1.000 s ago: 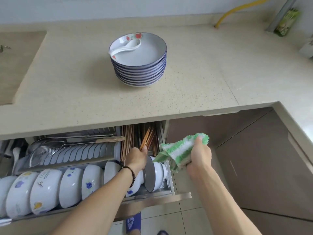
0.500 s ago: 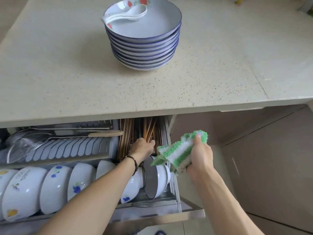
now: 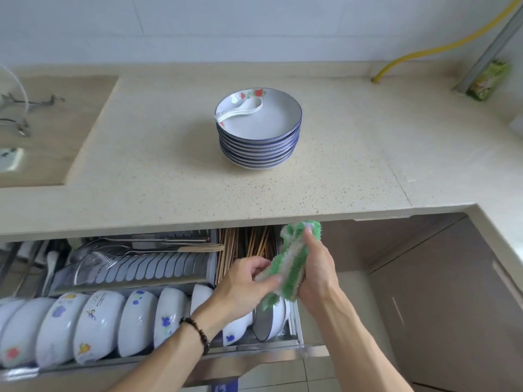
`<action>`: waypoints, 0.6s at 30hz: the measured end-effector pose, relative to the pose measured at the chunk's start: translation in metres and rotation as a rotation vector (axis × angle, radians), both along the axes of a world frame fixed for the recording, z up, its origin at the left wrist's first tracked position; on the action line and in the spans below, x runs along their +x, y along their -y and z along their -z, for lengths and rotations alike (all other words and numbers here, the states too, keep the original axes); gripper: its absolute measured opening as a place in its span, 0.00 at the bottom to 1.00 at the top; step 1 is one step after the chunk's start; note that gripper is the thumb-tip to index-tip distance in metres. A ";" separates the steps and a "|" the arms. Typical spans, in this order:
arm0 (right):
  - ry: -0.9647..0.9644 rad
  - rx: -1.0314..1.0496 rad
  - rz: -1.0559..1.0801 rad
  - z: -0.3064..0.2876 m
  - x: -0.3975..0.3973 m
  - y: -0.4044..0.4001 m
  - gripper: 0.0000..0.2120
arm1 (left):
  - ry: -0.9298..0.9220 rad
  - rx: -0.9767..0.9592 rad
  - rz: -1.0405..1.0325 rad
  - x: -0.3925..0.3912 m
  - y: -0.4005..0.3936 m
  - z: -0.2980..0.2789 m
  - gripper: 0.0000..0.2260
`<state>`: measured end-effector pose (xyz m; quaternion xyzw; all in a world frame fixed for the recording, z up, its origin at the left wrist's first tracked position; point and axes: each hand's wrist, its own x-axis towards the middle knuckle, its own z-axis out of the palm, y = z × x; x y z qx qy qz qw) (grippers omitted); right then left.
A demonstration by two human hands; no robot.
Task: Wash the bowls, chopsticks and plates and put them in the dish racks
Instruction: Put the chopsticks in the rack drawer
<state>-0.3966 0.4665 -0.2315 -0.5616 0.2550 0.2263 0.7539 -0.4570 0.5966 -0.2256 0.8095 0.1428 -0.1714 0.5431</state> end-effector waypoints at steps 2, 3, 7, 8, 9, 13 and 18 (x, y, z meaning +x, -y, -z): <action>0.025 0.050 -0.039 -0.018 -0.001 -0.006 0.18 | 0.065 0.074 -0.017 -0.007 -0.005 -0.024 0.04; 0.061 0.051 -0.074 -0.030 -0.002 -0.008 0.17 | 0.103 0.096 -0.041 -0.010 -0.011 -0.038 0.03; 0.183 -0.025 -0.204 -0.060 -0.001 -0.003 0.17 | 0.185 0.083 -0.133 -0.008 -0.037 -0.077 0.02; 0.191 -0.036 -0.227 -0.069 -0.001 -0.002 0.22 | 0.212 0.087 -0.149 -0.005 -0.045 -0.086 0.03; 0.216 -0.081 -0.267 -0.078 0.001 -0.003 0.27 | 0.244 0.089 -0.154 -0.001 -0.052 -0.096 0.04; 0.485 -0.596 -0.447 -0.115 0.016 -0.013 0.29 | 0.311 0.044 -0.055 0.027 -0.081 -0.131 0.10; 0.858 -0.653 -0.723 -0.154 0.049 -0.042 0.28 | 0.345 -0.101 0.067 0.077 -0.121 -0.157 0.11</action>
